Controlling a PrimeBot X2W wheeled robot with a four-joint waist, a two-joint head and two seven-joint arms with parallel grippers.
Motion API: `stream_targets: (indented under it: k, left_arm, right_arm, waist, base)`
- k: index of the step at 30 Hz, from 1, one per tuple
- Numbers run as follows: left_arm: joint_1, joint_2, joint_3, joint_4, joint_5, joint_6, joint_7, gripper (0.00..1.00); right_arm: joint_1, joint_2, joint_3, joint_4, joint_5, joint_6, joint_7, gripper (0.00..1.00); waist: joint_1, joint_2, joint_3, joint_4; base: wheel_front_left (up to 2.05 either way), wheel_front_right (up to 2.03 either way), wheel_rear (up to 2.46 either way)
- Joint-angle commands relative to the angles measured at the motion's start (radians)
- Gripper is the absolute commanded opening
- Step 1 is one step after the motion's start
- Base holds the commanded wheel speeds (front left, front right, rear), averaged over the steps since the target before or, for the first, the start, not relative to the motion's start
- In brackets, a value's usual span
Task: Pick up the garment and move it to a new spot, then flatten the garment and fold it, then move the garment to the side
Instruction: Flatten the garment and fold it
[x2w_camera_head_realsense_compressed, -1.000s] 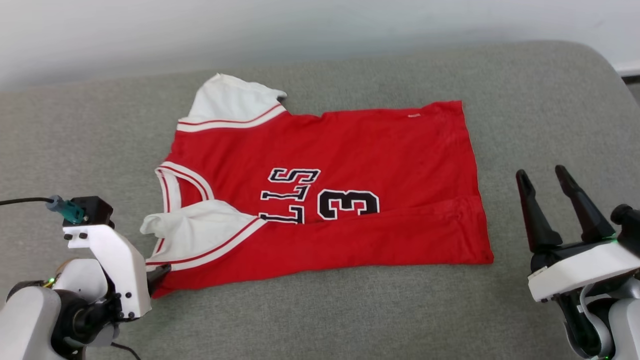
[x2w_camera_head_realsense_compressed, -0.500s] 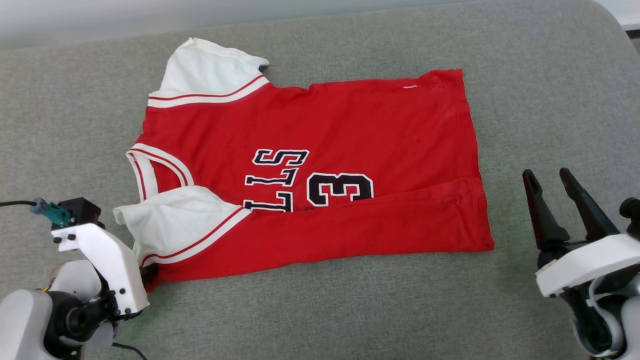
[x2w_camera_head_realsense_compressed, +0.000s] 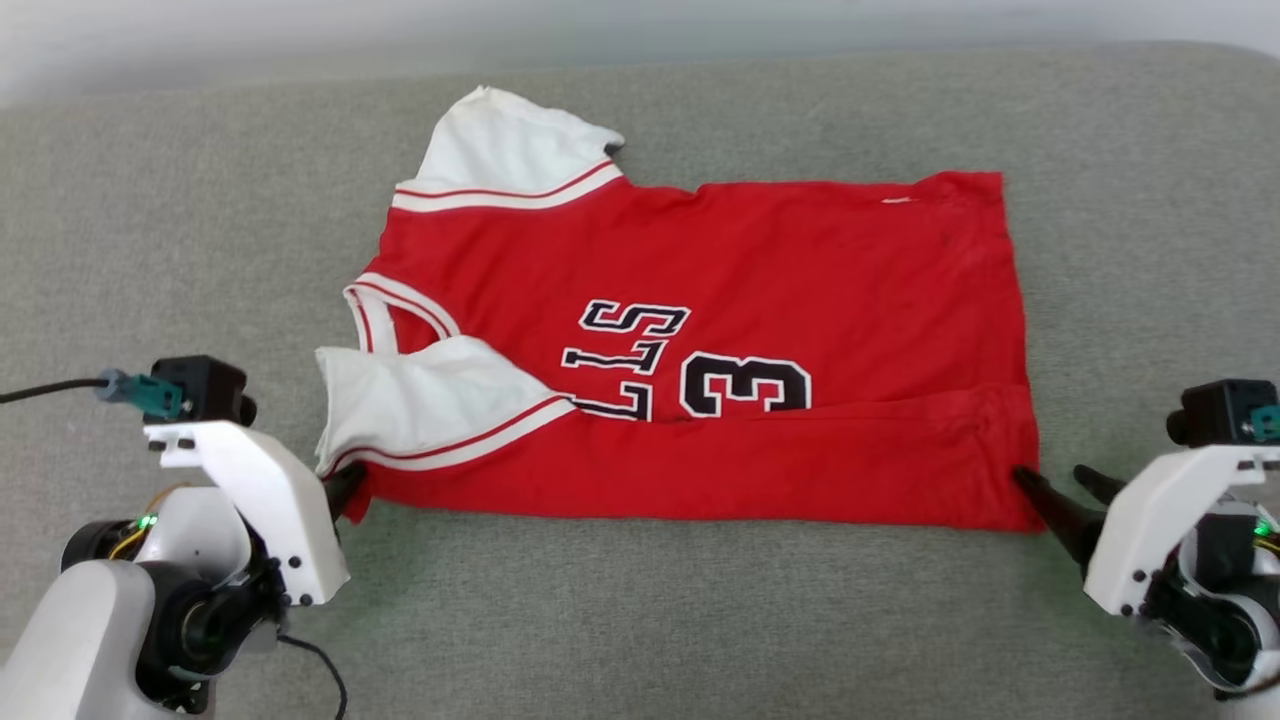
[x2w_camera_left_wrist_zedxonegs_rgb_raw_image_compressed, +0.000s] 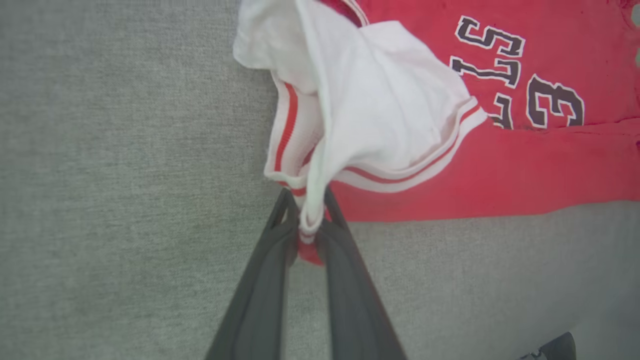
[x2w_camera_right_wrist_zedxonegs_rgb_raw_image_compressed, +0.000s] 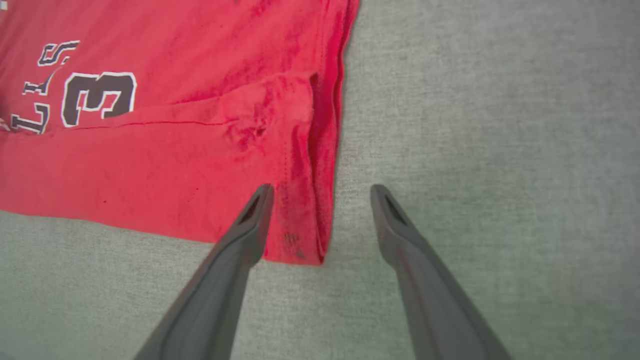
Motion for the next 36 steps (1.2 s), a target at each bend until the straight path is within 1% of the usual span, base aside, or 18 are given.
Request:
stream_targets:
  k: [1, 2, 4, 5, 6, 7, 8, 11, 15, 20, 23, 30, 36]
  left_arm:
    - [-0.014, -0.004, -0.003, -0.007, 0.007, -0.005, -0.006, 0.0]
    - [-0.026, -0.017, -0.019, -0.01, 0.014, -0.009, -0.016, 0.0]
    - [-0.028, -0.022, -0.024, -0.004, 0.016, -0.014, -0.023, 0.0]
    - [-0.028, -0.022, -0.024, -0.004, 0.016, -0.014, -0.023, 0.0]
    - [-0.029, -0.028, -0.028, 0.004, 0.014, -0.015, -0.03, 0.0]
    - [-0.029, -0.028, -0.028, 0.004, 0.014, -0.015, -0.03, 0.0]
    - [-0.029, -0.031, -0.029, 0.007, 0.012, -0.015, -0.033, 0.0]
    - [-0.028, -0.037, -0.031, 0.016, 0.008, -0.017, -0.039, 0.0]
    - [-0.025, -0.045, -0.026, 0.026, 0.005, -0.024, -0.06, 0.0]
    - [-0.012, -0.059, -0.021, 0.029, -0.004, -0.033, -0.095, 0.0]
    - [0.004, -0.064, -0.019, 0.028, -0.008, -0.035, -0.111, 0.0]
    - [0.087, -0.058, -0.008, -0.009, -0.008, -0.013, -0.132, 0.0]
    - [0.204, -0.052, 0.008, -0.058, -0.026, 0.026, -0.12, 0.0]
  right_arm:
    - [-0.024, 0.013, 0.012, 0.02, 0.014, -0.001, 0.019, 1.0]
    - [-0.043, 0.026, 0.03, 0.081, 0.023, -0.001, 0.075, 1.0]
    - [-0.046, 0.041, 0.041, 0.127, 0.032, -0.001, 0.114, 1.0]
    - [-0.046, 0.041, 0.041, 0.127, 0.032, -0.001, 0.114, 1.0]
    - [-0.048, 0.061, 0.049, 0.153, 0.04, -0.001, 0.143, 0.32]
    - [-0.048, 0.061, 0.049, 0.153, 0.04, -0.001, 0.143, 0.32]
    - [-0.051, 0.068, 0.052, 0.158, 0.044, 0.0, 0.151, 0.0]
    - [-0.061, 0.066, 0.06, 0.157, 0.04, 0.0, 0.156, 0.0]
    - [-0.086, 0.037, 0.057, 0.131, 0.034, 0.0, 0.136, 0.0]
    - [-0.097, -0.002, 0.063, 0.078, 0.023, 0.0, 0.107, 0.0]
    - [-0.079, -0.01, 0.074, 0.045, 0.021, -0.001, 0.11, 0.0]
    - [-0.014, -0.018, 0.078, -0.038, 0.012, -0.001, 0.138, 0.0]
    - [0.069, -0.005, 0.056, -0.083, 0.019, -0.001, 0.171, 0.0]
  waist:
    - [-0.0001, 0.0, 0.022, 0.019]
    - [-0.0001, 0.0, 0.038, 0.033]
    - [-0.0001, 0.0, 0.044, 0.039]
    - [-0.0001, 0.0, 0.044, 0.039]
    - [-0.0001, 0.0, 0.046, 0.042]
    - [-0.0001, 0.0, 0.046, 0.042]
    - [-0.0001, 0.0, 0.047, 0.042]
    - [-0.0001, 0.0, 0.046, 0.042]
    - [-0.0001, 0.0, 0.03, 0.04]
    - [-0.0001, 0.0, -0.01, 0.044]
    - [-0.0001, 0.0, -0.046, 0.047]
    - [-0.0001, 0.0, -0.122, 0.054]
    - [-0.0001, 0.0, -0.173, 0.053]
  base:
    - [0.0, 0.0, 0.0]
    - [0.0, 0.0, 0.0]
    - [0.0, 0.0, 0.0]
    - [0.0, 0.0, 0.0]
    - [0.0, 0.0, 0.0]
    - [0.0, 0.0, 0.0]
    - [0.0, 0.0, 0.0]
    - [0.0, 0.0, 0.0]
    - [0.0, 0.0, 0.0]
    - [0.0, 0.0, 0.0]
    - [0.0, 0.0, 0.0]
    - [0.0, 0.0, 0.0]
    - [0.0, 0.0, 0.0]
